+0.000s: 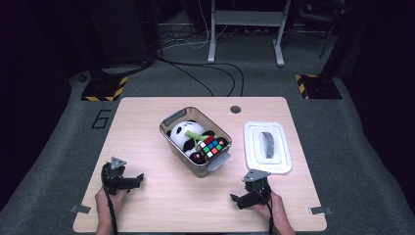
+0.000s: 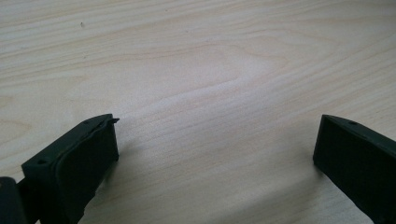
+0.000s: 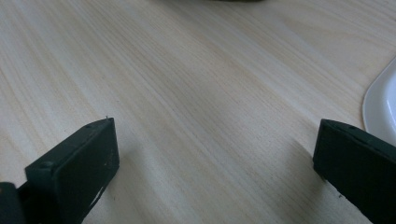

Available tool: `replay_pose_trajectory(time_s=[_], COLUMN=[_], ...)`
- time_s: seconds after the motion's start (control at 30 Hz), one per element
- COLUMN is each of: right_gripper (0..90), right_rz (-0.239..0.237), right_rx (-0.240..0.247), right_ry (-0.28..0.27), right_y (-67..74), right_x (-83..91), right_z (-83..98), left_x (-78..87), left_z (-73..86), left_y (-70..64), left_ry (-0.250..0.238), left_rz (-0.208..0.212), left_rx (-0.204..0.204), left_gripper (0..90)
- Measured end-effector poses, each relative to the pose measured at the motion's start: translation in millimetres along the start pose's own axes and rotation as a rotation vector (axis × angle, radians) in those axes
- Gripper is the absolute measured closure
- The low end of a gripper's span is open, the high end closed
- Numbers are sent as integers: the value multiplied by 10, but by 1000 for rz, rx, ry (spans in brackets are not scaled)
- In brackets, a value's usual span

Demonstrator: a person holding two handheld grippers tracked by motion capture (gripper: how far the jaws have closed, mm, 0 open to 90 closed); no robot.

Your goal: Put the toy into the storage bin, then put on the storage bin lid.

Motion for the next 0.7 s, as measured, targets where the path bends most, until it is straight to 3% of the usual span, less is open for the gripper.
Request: replay_pose_trajectory(time_s=[0.13, 0.43, 0.6, 0.7], right_gripper=[0, 0, 0, 0], right_rz=[14, 39, 43, 62], right_rx=[-24, -23, -85, -90], right_ry=[18, 40, 40, 46], right_y=[-11, -59, -137, -230], right_x=[-20, -24, 78, 121], right_z=[-21, -25, -14, -45], left_x=[-3, -2, -4, -6], left_z=[-2, -2, -5, -7], left_y=[0, -1, 1, 2], left_ry=[1, 1, 0, -1], left_rz=[2, 2, 2, 1], left_rx=[2, 3, 3, 2], left_gripper=[0, 0, 0, 0])
Point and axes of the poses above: each handheld gripper's, and its own axes: x roughly backward along the jaws, z roughly out of its underside, y roughly to its left, the point moved 9 cm from there along -x, roughly forward along the jaws, and after that the axes turned 12 degrees about z, right-handed, at the moved point
